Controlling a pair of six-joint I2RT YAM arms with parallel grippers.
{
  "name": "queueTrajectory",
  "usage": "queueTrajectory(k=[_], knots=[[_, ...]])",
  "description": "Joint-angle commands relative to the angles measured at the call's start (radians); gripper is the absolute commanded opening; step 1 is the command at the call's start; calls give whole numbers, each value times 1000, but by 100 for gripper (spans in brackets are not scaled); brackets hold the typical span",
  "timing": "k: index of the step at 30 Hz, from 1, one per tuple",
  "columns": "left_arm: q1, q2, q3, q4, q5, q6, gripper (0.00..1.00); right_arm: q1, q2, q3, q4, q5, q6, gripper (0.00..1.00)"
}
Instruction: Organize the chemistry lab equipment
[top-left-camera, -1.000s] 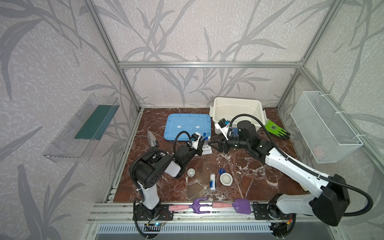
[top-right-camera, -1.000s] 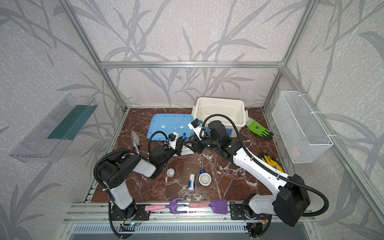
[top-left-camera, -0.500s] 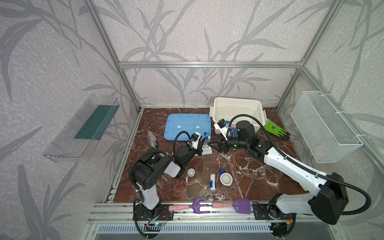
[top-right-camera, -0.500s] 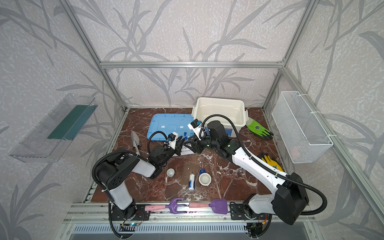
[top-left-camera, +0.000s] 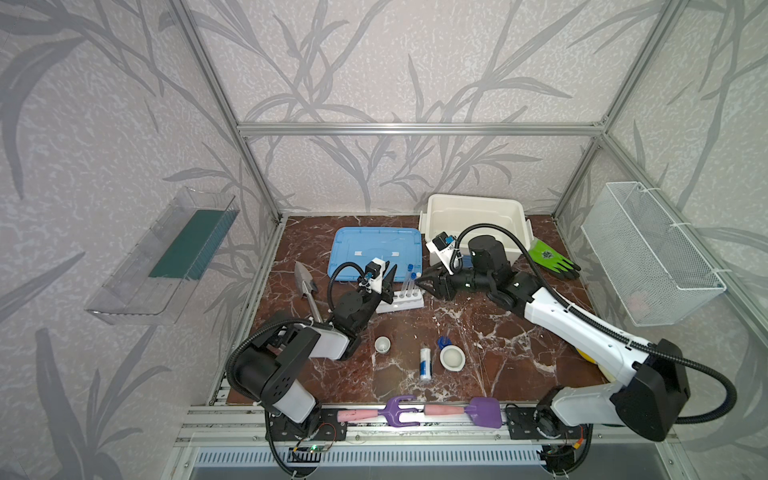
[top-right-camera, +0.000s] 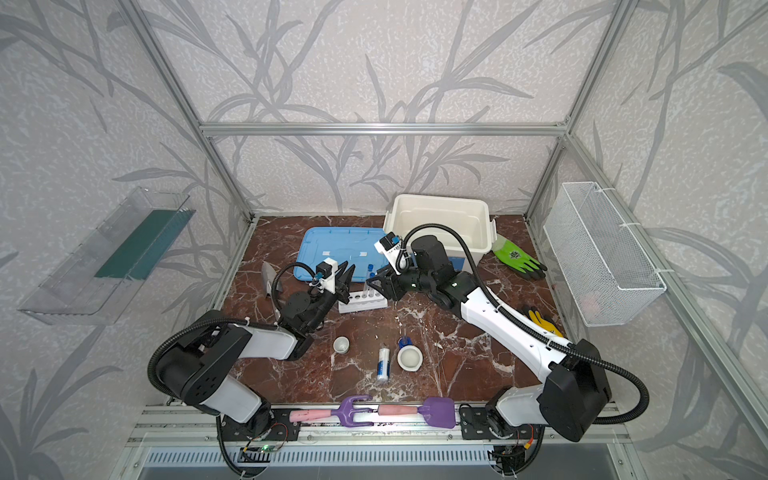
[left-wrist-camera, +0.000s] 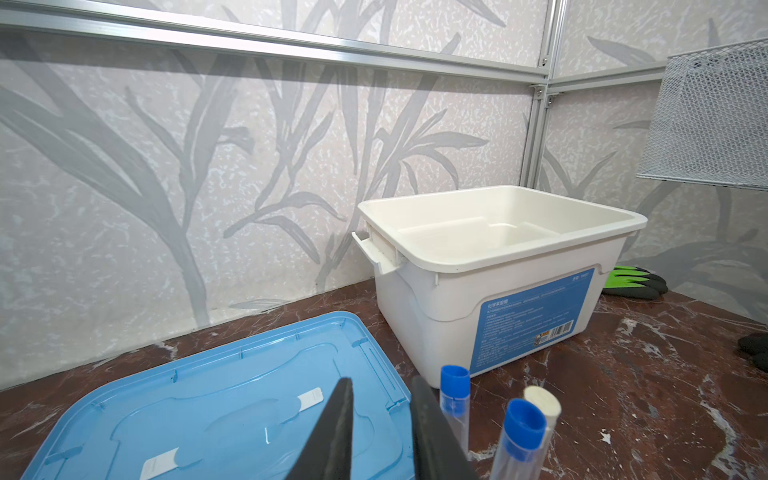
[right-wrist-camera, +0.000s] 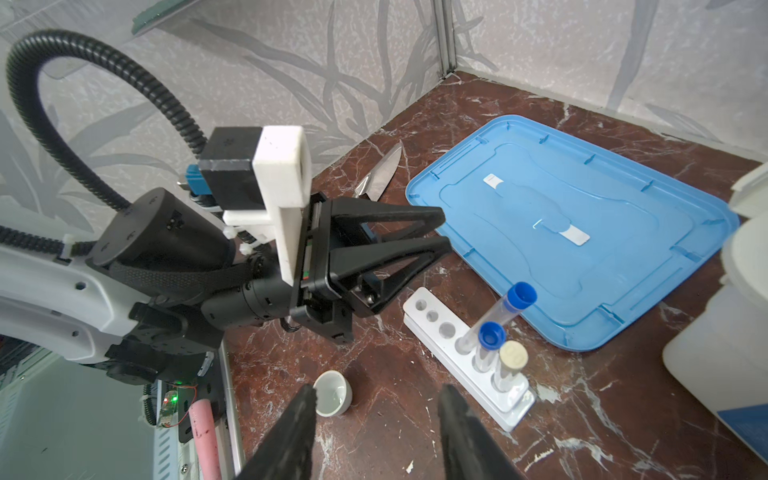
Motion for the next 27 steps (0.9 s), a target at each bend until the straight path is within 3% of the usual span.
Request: queueTrajectory(k=[1,9,15,27], knots=[[20,-51,22,-80,30,-33,27,-2,13,57,-112,112,-47,48],[32,-173,56,-340,103,-54,26,-4,139,221,-269,245,-98,46],[32,-268,30,-481,89,-48,25,-11,301,390,-365,380,-153,44],[32,-466,-12,-684,33,-60,24,-24,479,518,-391,398,-205,44]])
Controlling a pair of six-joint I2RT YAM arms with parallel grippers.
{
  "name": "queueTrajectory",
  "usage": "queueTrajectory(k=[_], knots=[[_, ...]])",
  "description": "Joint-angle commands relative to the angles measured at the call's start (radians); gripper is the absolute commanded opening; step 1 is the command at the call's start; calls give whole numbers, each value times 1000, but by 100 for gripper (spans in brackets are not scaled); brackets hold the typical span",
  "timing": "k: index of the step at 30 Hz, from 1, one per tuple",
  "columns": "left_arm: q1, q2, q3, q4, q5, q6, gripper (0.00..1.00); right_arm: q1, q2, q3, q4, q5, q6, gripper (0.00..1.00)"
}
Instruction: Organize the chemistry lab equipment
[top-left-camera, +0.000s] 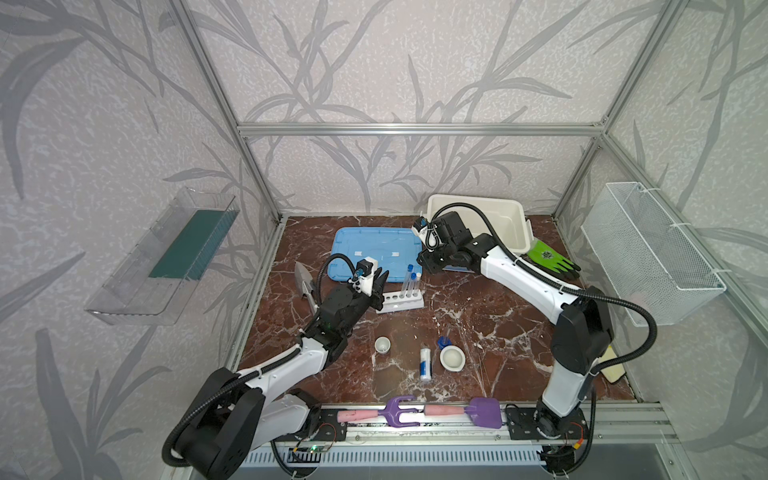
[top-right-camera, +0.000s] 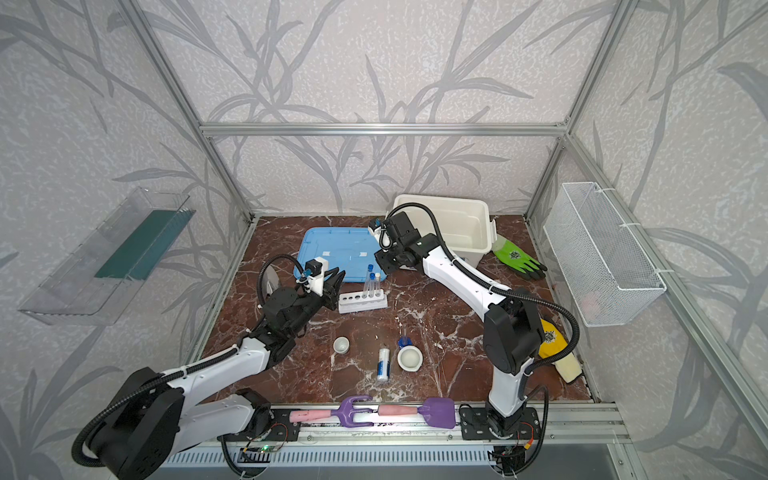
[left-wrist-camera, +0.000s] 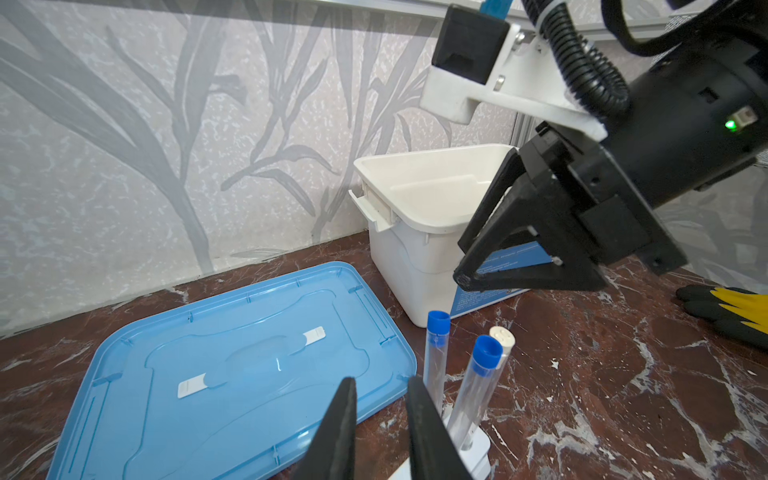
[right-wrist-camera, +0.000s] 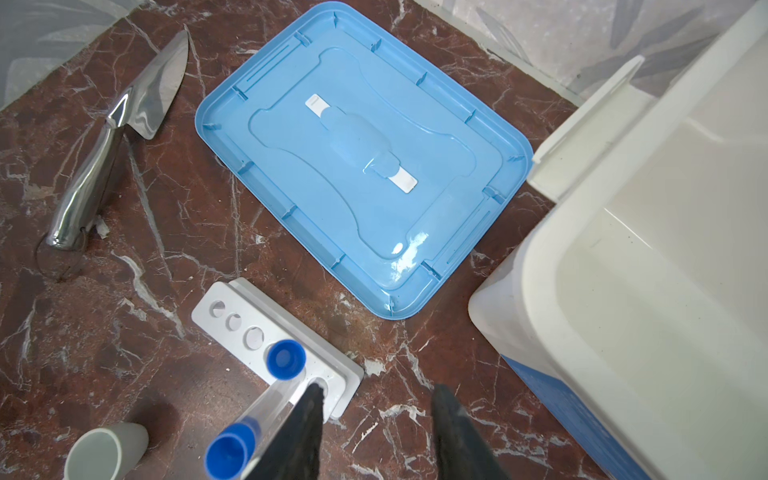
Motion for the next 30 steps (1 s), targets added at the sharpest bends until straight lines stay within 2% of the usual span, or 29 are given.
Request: queueTrajectory(k=[1,5,30], knots=[[5,-42,-18,-72,-38,-13,23,-2,25,35,-28,0,-25,44],[6,-41,-33,-52,-78,-22,23,-2,43,42,-12,-20,-23,44],[14,-26,-43,-24,-84,-16,22,5,31,15,45,-205,-28,45]])
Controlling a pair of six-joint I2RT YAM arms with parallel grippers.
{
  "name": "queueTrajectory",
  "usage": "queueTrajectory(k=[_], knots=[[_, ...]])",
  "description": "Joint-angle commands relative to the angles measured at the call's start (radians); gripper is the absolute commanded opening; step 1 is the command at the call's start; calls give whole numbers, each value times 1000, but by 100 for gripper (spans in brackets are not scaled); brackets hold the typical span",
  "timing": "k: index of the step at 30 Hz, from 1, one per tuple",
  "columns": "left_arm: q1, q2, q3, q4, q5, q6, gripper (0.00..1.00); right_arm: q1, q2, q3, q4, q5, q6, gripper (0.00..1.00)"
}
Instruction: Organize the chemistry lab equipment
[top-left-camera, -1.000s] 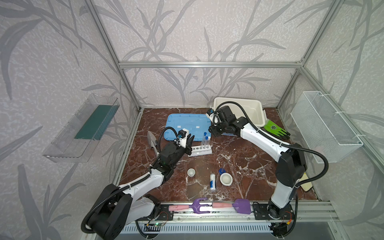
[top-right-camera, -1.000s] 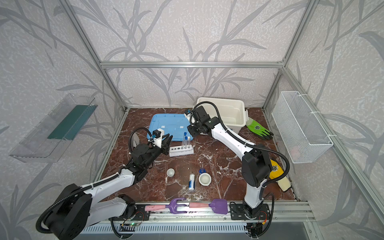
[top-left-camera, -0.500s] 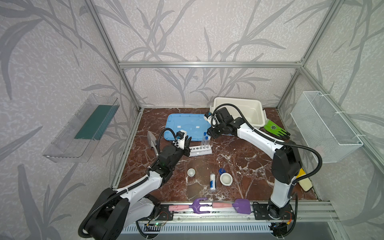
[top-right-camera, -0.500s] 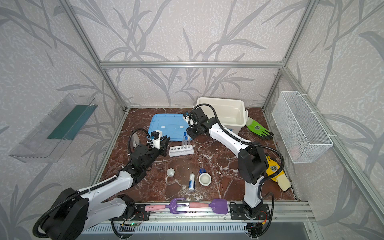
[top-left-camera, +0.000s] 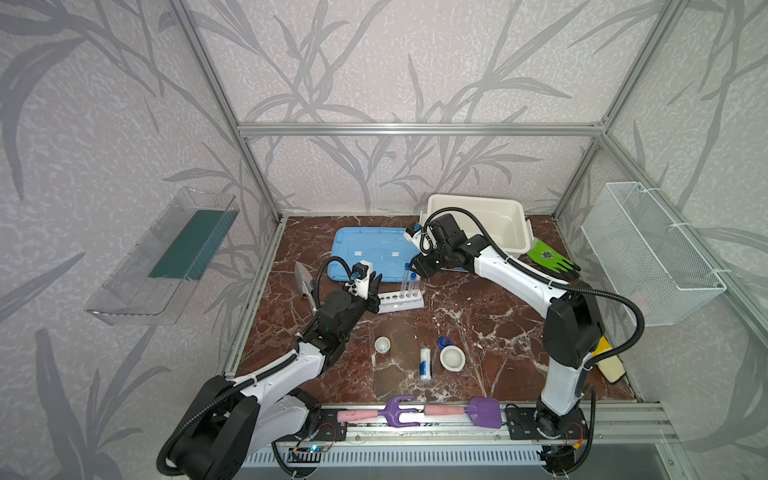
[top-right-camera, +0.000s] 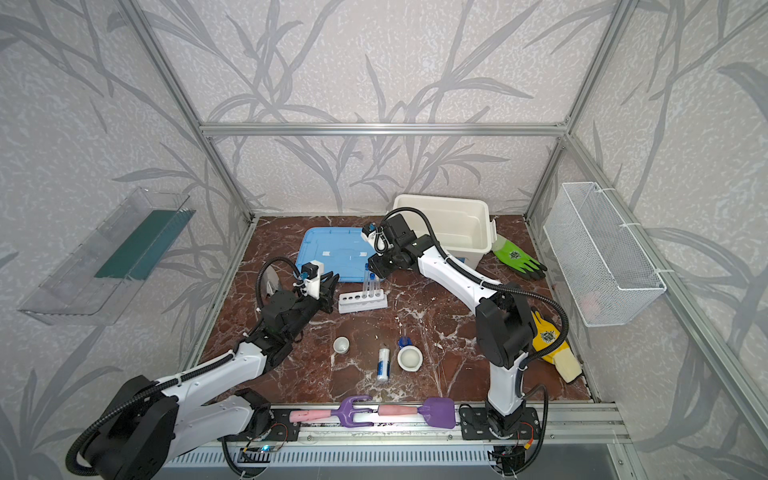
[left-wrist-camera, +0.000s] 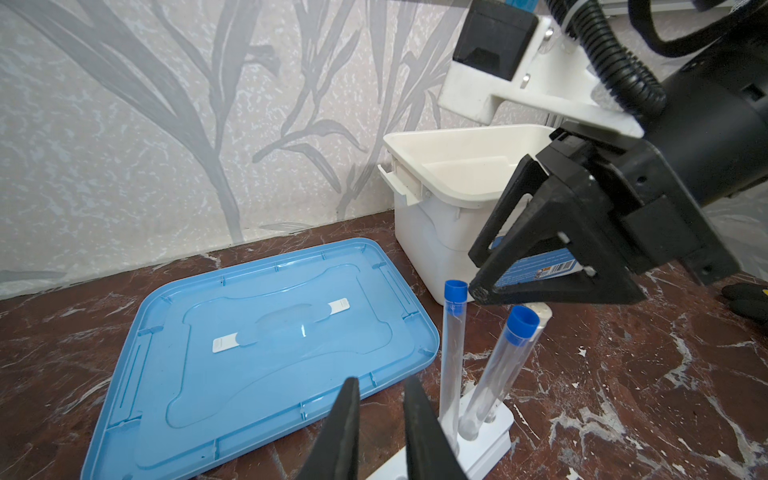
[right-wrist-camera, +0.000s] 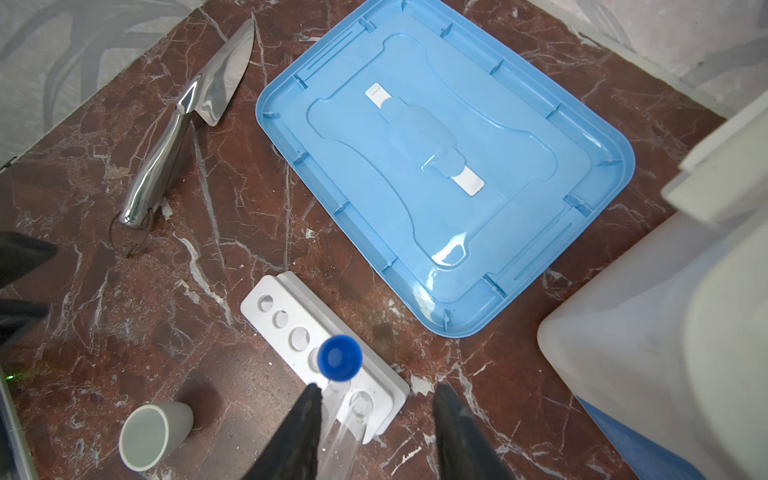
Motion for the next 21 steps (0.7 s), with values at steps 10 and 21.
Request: queueTrajectory(k=[10,21], knots=[[6,6,-22,30,-2,-7,21,1,-8,34,5,-51,-19,47],[9,-5,-30,30,-8,-3,22,1,30,105,-39,-189,-13,47]])
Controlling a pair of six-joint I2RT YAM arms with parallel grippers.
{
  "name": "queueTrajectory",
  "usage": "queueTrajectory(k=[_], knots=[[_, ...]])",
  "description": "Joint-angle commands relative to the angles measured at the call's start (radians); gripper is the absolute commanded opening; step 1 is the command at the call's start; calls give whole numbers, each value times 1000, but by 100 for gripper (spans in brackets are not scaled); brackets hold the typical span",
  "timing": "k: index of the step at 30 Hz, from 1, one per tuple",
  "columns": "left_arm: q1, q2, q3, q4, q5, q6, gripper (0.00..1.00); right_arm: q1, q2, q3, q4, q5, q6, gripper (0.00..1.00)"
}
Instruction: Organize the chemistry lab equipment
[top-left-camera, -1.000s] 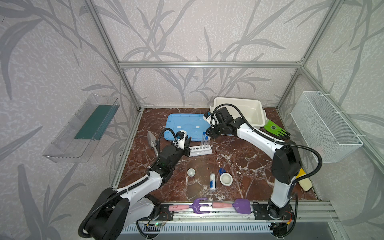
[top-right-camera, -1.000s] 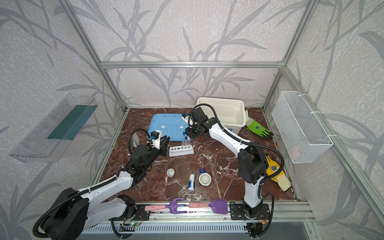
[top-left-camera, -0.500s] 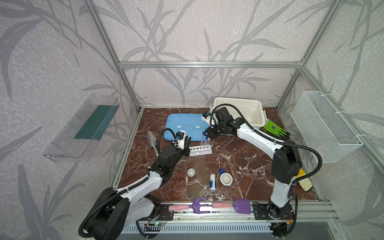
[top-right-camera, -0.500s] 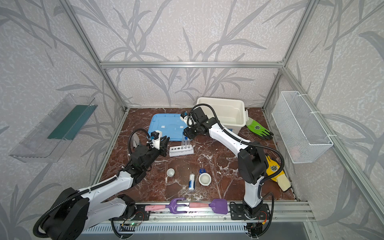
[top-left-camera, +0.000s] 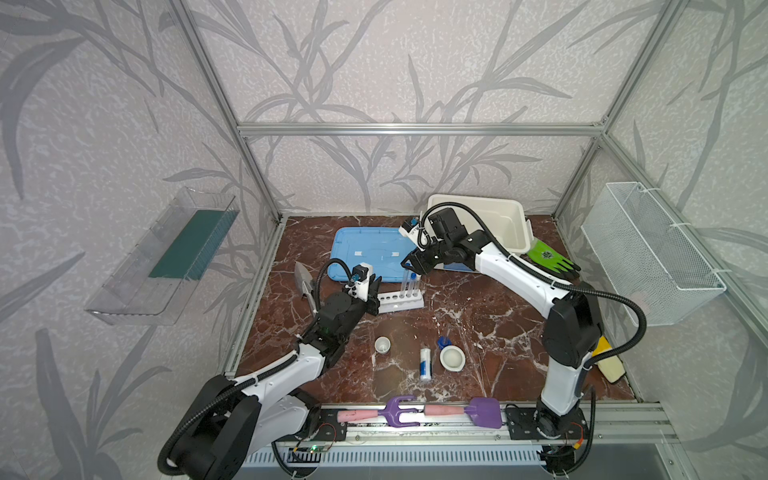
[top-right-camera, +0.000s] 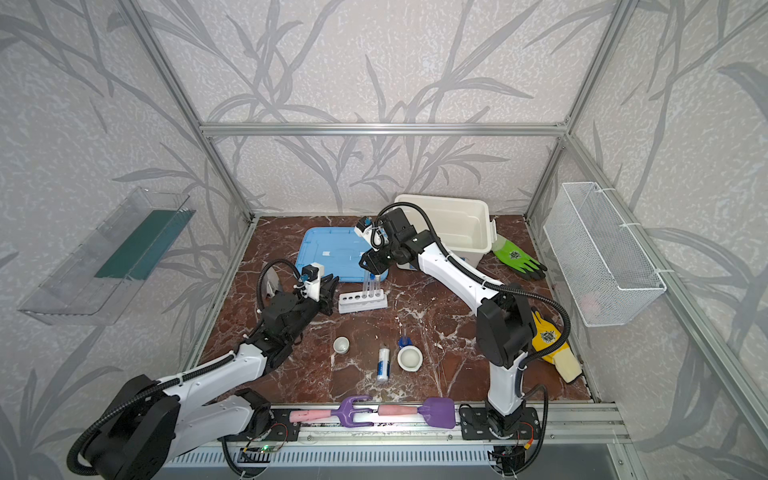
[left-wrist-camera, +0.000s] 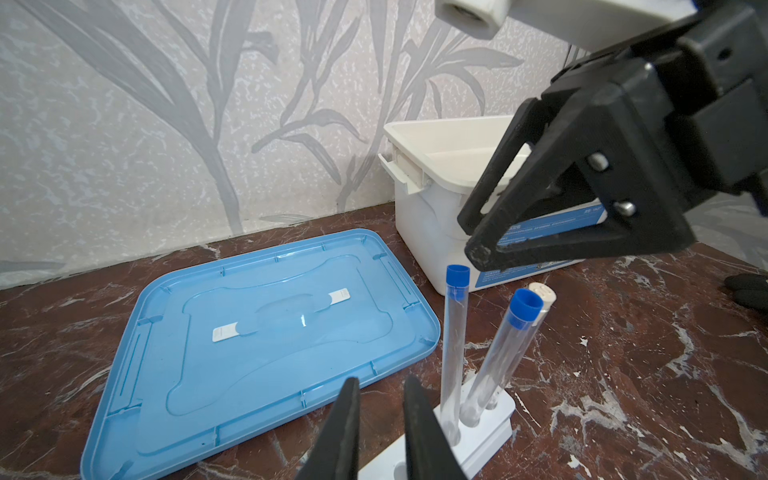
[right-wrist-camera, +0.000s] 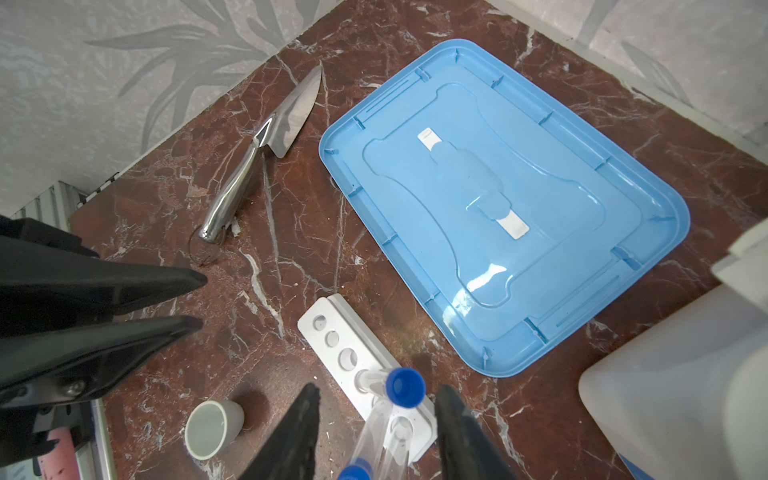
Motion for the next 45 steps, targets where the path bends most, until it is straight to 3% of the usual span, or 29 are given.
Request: queueTrajectory(k=[1,12,45], knots=[[8,-6,-9,23,-8,-3,21,0,28,37,-33,-40,-8,47],[12,-21,-16,12,-20,0,21,-1,80,76,-79,-35,-13,53],[31,-21,-25,26,-14,11,21,5,52,56,-96,-140,-21,50]])
